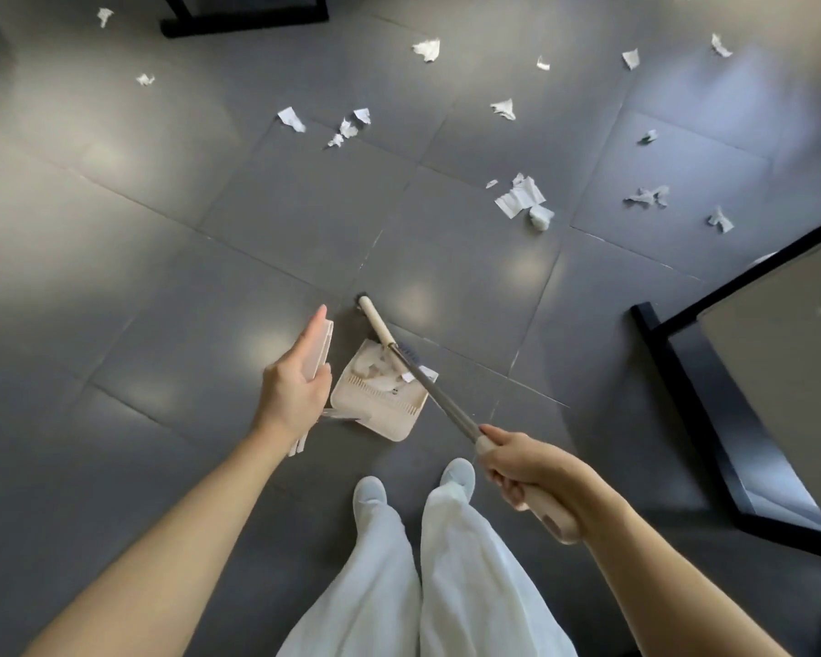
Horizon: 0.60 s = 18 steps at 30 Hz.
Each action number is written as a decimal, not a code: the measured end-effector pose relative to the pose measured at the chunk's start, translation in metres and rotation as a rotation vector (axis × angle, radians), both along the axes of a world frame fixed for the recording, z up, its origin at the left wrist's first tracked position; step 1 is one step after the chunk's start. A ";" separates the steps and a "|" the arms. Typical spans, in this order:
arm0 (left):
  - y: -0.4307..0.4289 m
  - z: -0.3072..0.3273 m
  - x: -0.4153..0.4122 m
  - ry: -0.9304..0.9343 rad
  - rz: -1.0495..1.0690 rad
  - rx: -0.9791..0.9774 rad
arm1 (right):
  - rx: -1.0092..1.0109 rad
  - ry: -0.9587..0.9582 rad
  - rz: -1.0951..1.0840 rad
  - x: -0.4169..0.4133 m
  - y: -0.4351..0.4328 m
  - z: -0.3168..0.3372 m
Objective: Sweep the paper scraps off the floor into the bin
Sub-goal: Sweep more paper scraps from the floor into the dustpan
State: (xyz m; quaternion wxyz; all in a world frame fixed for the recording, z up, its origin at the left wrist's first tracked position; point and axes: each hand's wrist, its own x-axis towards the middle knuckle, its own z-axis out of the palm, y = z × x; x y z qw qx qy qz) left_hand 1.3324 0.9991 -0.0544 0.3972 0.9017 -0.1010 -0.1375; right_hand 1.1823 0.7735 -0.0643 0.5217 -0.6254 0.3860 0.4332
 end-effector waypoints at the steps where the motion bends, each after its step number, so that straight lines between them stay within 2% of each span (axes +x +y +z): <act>1: 0.000 -0.002 0.003 0.002 -0.014 -0.004 | 0.046 0.019 -0.056 -0.003 0.004 0.009; 4: 0.009 -0.002 0.014 0.011 -0.017 -0.008 | 0.112 0.036 -0.115 -0.007 0.013 0.033; 8: 0.038 0.000 0.022 0.005 0.041 -0.014 | 0.074 -0.008 -0.123 0.004 0.035 0.049; 13: 0.080 -0.002 0.030 -0.003 0.115 0.003 | 0.037 -0.077 -0.195 0.042 0.051 0.047; 18: 0.112 -0.001 0.048 -0.018 0.218 0.018 | -0.035 -0.163 -0.146 0.100 0.062 0.029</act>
